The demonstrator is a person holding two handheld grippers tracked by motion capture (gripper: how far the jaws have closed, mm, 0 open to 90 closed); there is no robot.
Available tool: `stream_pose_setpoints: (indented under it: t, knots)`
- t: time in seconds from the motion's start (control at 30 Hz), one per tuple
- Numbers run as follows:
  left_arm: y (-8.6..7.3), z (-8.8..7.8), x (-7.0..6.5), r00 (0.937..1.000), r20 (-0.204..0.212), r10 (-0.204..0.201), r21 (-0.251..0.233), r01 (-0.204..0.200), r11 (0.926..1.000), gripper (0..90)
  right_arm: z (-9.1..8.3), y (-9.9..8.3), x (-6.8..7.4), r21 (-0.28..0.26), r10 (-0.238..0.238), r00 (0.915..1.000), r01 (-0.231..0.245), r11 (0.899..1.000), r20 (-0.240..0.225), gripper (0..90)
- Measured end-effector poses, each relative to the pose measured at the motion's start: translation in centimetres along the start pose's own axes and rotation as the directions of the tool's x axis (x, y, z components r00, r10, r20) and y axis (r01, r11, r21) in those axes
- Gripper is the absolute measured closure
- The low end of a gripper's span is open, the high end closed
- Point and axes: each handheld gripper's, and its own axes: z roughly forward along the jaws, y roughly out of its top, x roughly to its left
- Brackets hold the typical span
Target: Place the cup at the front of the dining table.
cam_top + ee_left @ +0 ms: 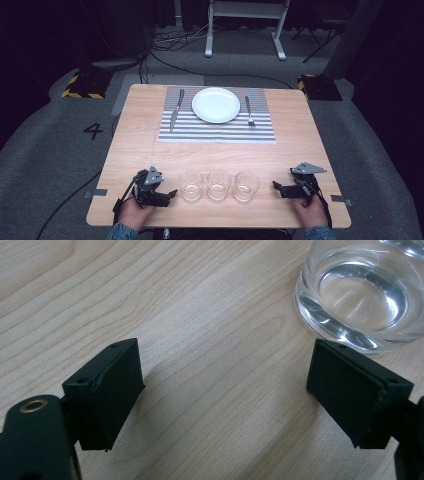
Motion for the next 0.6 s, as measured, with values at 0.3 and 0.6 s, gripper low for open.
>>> stream_pose_setpoints:
  t: [0.3,0.6]
  knots:
    - [0.17,0.11,0.04,1.0000,-0.004,0.000,0.003,0.000,1.0000,14.9,-0.02,-0.02,0.02,-0.001,0.001,1.0000,-0.001,1.000,0.000,9.1]
    - [0.18,0.14,-0.05,0.9999,-0.006,-0.008,0.003,0.008,1.0000,14.9,-0.02,-0.02,0.02,-0.001,0.001,1.0000,-0.001,1.000,0.000,9.2]
